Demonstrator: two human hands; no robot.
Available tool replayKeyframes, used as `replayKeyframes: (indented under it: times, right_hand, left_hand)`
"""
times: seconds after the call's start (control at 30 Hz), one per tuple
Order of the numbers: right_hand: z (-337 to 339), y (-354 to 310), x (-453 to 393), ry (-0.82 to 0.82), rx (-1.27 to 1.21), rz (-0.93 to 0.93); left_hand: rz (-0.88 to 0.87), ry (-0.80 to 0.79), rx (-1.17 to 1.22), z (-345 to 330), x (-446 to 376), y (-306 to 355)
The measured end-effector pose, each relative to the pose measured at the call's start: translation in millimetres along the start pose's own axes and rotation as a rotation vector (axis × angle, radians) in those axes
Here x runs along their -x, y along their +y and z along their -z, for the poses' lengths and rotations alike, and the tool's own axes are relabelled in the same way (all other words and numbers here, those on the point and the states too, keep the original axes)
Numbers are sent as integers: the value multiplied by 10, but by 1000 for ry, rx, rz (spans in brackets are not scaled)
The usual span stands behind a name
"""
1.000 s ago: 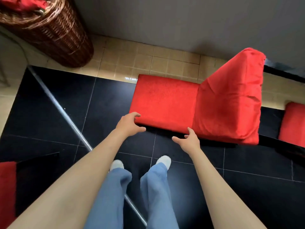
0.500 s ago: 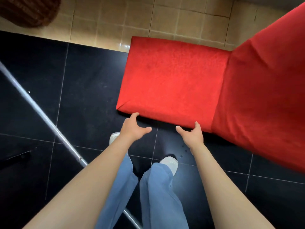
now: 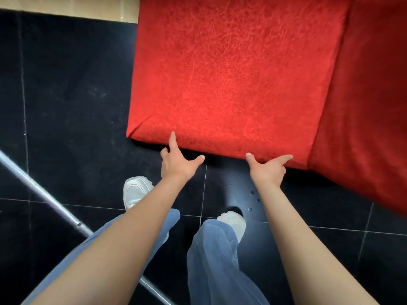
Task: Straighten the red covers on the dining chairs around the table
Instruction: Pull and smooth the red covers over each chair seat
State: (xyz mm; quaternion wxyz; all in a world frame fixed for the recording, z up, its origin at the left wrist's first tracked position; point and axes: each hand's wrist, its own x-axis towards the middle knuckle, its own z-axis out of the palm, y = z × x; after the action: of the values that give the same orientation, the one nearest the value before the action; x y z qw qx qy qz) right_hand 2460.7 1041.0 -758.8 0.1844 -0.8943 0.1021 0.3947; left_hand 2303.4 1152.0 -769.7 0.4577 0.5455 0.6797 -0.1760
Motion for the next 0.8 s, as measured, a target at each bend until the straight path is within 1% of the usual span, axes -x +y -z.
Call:
replayKeyframes:
  times: [0.13, 0.27, 0.33, 0.5, 0.6, 0.8]
  right_hand:
    - [-149, 35, -90, 11, -106, -54]
    - [-253, 60, -223, 71, -254, -78]
    - [-305, 68, -283, 93, -320, -87]
    - [-464, 124, -372, 127, -483, -78]
    - [-538, 155, -407, 138, -558, -64]
    - [-605, 165, -414, 164, -608, -58]
  left_hand:
    - [134, 63, 193, -160, -144, 28]
    - [250, 85, 387, -277, -340, 90]
    - [259, 87, 455, -358, -384, 125]
    - [273, 150, 634, -556, -439, 238]
    - [239, 173, 672, -616, -477, 216]
    - [198, 218, 732, -693, -511, 172]
